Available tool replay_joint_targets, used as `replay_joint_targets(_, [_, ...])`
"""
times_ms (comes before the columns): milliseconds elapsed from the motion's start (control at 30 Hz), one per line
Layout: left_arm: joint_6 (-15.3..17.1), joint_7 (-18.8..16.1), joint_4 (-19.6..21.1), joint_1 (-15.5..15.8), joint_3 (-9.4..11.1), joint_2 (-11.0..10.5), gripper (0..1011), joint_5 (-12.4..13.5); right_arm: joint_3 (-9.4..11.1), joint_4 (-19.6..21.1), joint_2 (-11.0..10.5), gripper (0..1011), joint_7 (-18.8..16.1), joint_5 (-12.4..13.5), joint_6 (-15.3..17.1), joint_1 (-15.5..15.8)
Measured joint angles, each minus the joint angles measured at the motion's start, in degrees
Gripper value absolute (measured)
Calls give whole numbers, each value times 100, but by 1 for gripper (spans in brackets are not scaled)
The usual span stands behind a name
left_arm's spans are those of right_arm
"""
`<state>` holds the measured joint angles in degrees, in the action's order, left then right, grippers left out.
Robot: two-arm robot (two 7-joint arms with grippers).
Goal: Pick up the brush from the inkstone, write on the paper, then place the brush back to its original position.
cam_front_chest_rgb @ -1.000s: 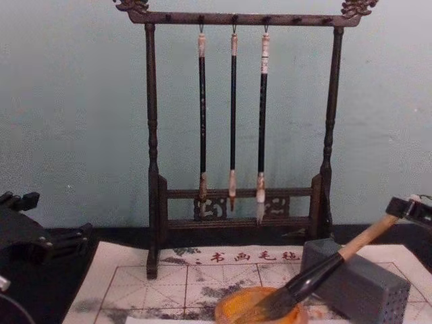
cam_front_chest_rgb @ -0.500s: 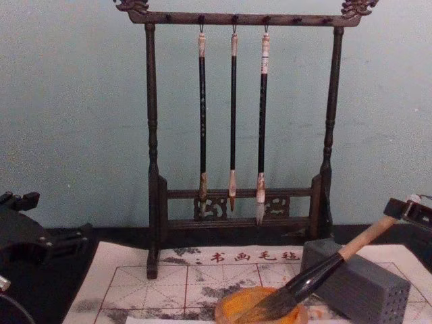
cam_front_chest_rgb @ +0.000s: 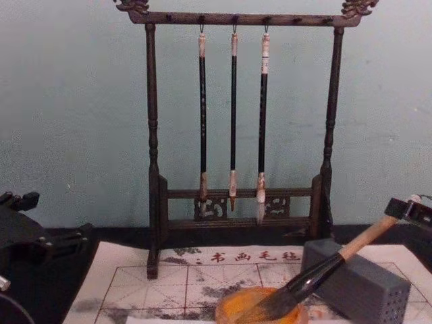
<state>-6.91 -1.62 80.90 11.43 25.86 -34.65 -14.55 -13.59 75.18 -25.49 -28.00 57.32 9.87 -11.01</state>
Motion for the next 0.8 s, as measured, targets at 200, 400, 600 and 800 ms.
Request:
replay_joint_targets(200, [0,0,0,0,0,0,1001,0,36,-49,41,1000,5,208,2,-1])
replay_joint_targets(400, [0,0,0,0,0,0,1001,0,145,-258,208,1000,-42,682,34,2])
replay_joint_targets(600, [0,0,0,0,0,0,1001,0,151,-426,303,1000,-138,942,27,-21])
replay_joint_targets(800, [0,0,0,0,0,0,1001,0,83,-545,337,1000,-240,1072,-35,-74])
